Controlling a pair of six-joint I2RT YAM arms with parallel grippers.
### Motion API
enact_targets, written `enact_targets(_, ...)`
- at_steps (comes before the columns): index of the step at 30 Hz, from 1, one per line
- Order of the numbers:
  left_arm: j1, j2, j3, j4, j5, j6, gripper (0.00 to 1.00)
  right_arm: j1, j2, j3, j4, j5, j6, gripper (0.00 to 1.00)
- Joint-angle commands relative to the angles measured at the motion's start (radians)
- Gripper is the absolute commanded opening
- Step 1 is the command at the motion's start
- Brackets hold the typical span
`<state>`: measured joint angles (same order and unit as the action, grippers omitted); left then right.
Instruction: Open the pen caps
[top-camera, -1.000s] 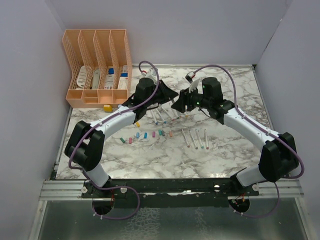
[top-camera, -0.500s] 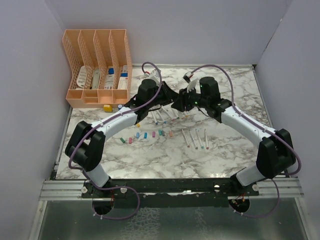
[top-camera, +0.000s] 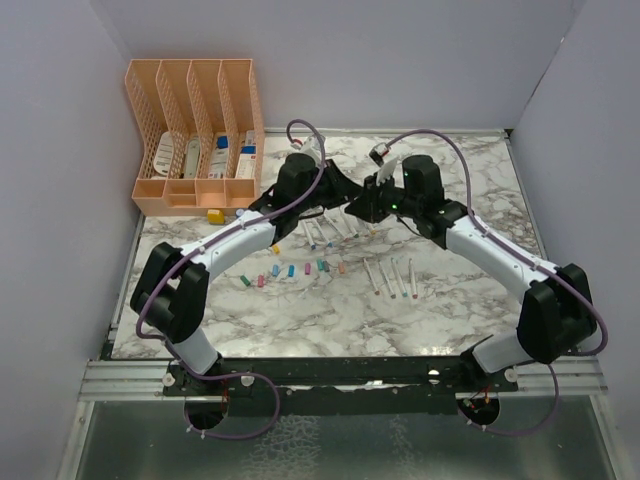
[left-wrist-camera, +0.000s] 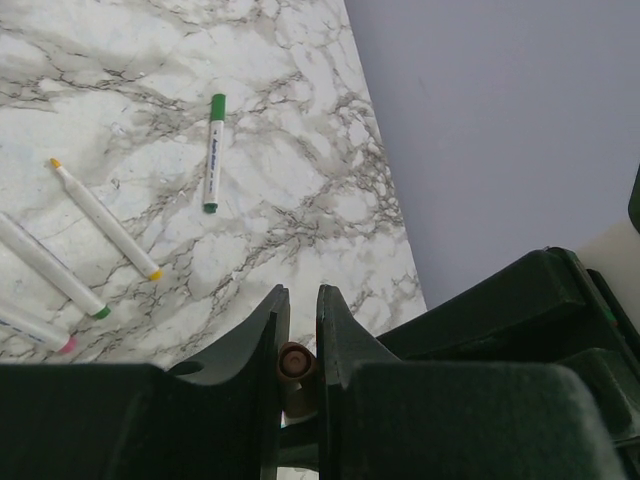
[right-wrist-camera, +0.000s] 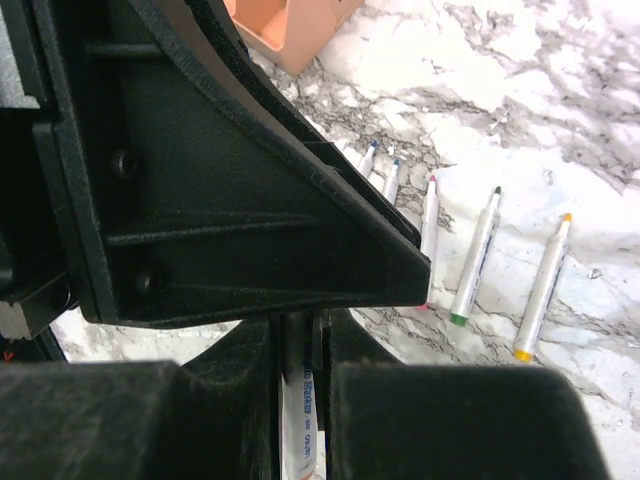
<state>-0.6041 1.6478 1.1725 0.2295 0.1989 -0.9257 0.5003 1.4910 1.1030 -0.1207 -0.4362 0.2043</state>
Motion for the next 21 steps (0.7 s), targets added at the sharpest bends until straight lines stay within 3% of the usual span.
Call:
enact_targets(1,0.074,0.0,0.092,-0.005,-0.069,0.038,0.0,0.005,-0.107,-0.086,-0.077,0.009,-0.022,0.01)
enact_targets(8,0.179,0.056,0.209,-0.086,-0.089,0.089,0.0,0.006,-0.268,-0.253,-0.129,-0.03,-0.006,0.01)
enact_targets(12,0.198,0.076,0.23,-0.138,-0.075,0.114,0.0,0.006,-0.335,-0.296,-0.148,0.042,0.008,0.01)
enact_targets(21,0.16,-0.087,-0.017,-0.325,-0.113,0.199,0.0,0.004,-0.132,-0.101,-0.223,0.34,0.01,0.01)
